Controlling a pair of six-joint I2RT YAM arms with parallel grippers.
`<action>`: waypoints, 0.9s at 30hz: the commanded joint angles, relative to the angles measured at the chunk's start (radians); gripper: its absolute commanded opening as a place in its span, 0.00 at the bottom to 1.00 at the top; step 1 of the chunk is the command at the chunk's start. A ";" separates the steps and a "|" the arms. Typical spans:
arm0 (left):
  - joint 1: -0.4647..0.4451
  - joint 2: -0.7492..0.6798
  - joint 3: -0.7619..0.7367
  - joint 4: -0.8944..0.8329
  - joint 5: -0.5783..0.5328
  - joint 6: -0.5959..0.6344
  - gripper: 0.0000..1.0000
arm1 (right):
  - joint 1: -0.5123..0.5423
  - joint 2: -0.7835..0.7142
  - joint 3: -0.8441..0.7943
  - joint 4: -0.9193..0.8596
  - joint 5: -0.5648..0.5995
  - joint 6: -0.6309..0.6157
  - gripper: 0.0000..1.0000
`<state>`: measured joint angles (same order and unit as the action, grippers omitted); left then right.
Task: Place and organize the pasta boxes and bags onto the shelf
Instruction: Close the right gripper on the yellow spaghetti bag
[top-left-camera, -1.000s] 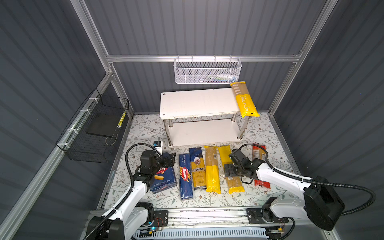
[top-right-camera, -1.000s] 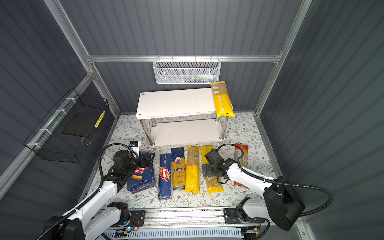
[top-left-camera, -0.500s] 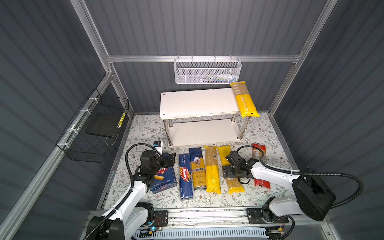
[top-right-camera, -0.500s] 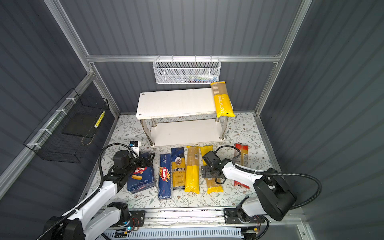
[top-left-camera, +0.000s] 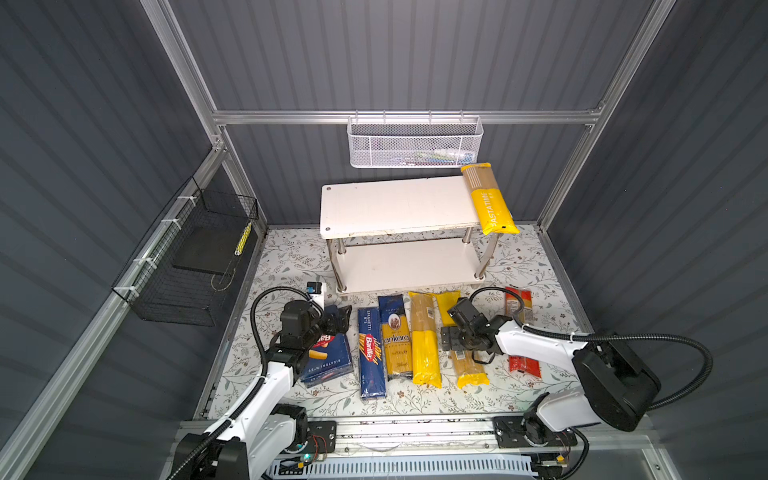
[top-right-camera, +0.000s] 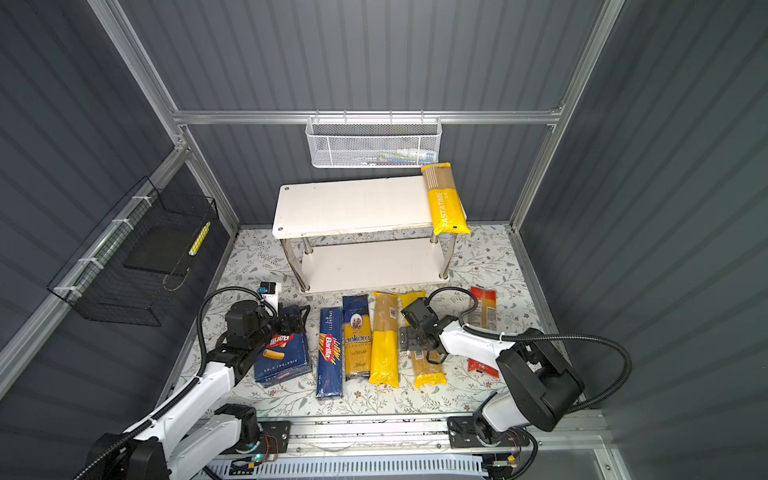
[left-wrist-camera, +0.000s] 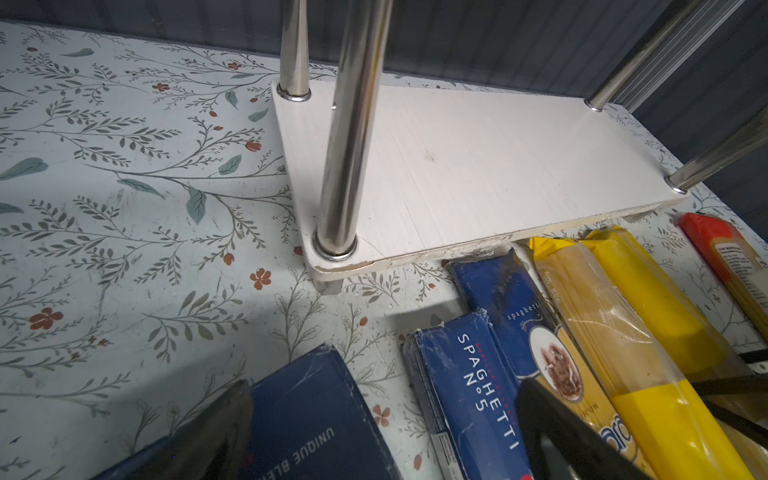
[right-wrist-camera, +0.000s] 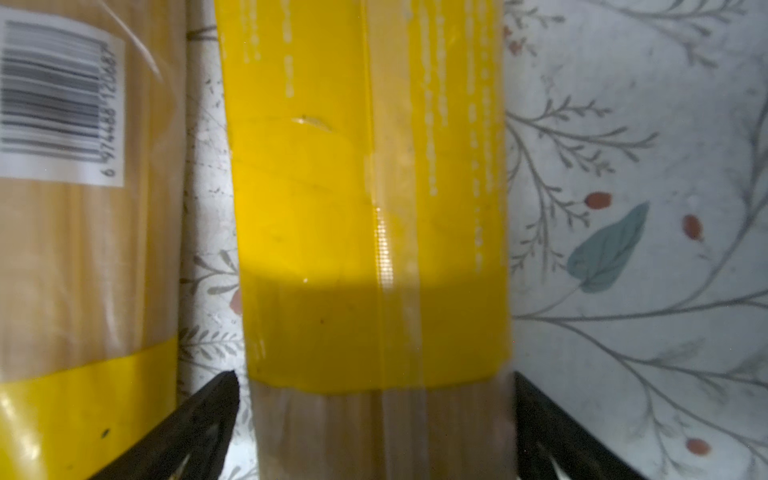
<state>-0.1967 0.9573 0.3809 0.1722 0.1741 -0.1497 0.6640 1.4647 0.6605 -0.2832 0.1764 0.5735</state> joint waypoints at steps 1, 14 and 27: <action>0.001 -0.012 -0.001 -0.003 0.011 0.013 1.00 | 0.000 0.047 -0.031 -0.012 -0.063 0.015 0.99; 0.001 -0.020 -0.005 -0.003 0.010 0.013 1.00 | 0.000 0.054 -0.039 0.006 -0.087 0.005 0.75; 0.002 -0.017 -0.004 -0.003 0.008 0.013 1.00 | 0.000 -0.005 -0.041 -0.014 -0.050 0.016 0.50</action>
<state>-0.1967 0.9508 0.3805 0.1722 0.1741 -0.1497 0.6598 1.4651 0.6506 -0.2314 0.1703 0.5800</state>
